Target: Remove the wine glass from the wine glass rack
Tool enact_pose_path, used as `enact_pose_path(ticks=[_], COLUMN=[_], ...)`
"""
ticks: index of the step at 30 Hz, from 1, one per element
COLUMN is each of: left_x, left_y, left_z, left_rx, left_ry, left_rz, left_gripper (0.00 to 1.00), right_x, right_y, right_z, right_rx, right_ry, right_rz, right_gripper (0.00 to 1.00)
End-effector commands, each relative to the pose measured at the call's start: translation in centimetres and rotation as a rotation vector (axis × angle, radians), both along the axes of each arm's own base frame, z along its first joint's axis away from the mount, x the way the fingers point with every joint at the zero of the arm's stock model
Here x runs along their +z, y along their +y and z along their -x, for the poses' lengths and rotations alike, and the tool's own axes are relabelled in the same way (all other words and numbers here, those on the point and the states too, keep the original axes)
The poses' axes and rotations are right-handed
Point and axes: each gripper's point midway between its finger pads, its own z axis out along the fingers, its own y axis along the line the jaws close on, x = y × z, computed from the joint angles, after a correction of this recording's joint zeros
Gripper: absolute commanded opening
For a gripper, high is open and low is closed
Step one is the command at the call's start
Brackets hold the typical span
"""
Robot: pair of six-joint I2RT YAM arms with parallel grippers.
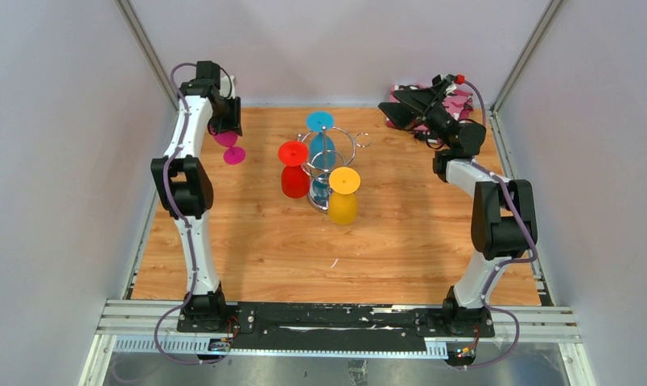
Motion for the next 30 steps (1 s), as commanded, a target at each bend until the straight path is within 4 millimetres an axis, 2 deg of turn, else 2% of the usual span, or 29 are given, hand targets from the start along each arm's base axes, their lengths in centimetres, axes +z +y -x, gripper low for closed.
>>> enact_pose_path(ticks=[1,4,11,15,18,21,22,23,24,27,30], left_x=[4.0,6.8,12.0,16.1,20.1,23.1,24.9,26.6,27.2,27.7,26.6], left_y=[-0.7,-0.9,-1.2,-1.4,-2.1,-4.2,-6.3,-7.8,-8.9,-11.7,-13.8], left_z=[-0.4,-0.2,0.7,2.3,4.4,6.7,7.1,8.3,9.3,12.0,14.2], left_rx=[-0.030,-0.033,-0.026,-0.010,0.004,0.021,-0.014,-0.036,-0.042,-0.084,-0.103], left_ry=[-0.093,-0.153,-0.261,-0.340,-0.420,-0.519,-0.606,-0.683,-0.723,-0.766,-0.730], left_rz=[0.026,0.028,0.041,0.044,0.063,0.179,0.261,0.357,0.455,0.715,0.878], left_gripper=[0.45,0.50,0.54,0.54,0.53,0.52,0.52,0.52,0.52,0.50,0.47], right_x=[-0.1,-0.2,-0.2,-0.2,-0.2,-0.1,0.0,0.0,0.0,0.2,0.5], right_y=[0.5,0.7,1.0,1.1,1.1,1.2,1.2,1.2,1.2,1.2,1.2], right_z=[0.2,0.2,0.3,0.4,0.5,0.5,0.6,0.6,0.7,1.1,1.6], right_rx=[0.016,0.024,0.035,0.037,0.038,0.042,0.043,0.045,0.047,0.051,0.053], right_ry=[-0.053,-0.051,-0.052,-0.052,-0.052,-0.052,-0.055,-0.054,-0.053,-0.057,-0.064], right_rz=[0.025,0.023,0.019,0.019,0.018,0.016,0.016,0.014,0.013,0.012,0.014], right_gripper=[0.92,0.92,0.92,0.92,0.92,0.92,0.92,0.92,0.92,0.92,0.92])
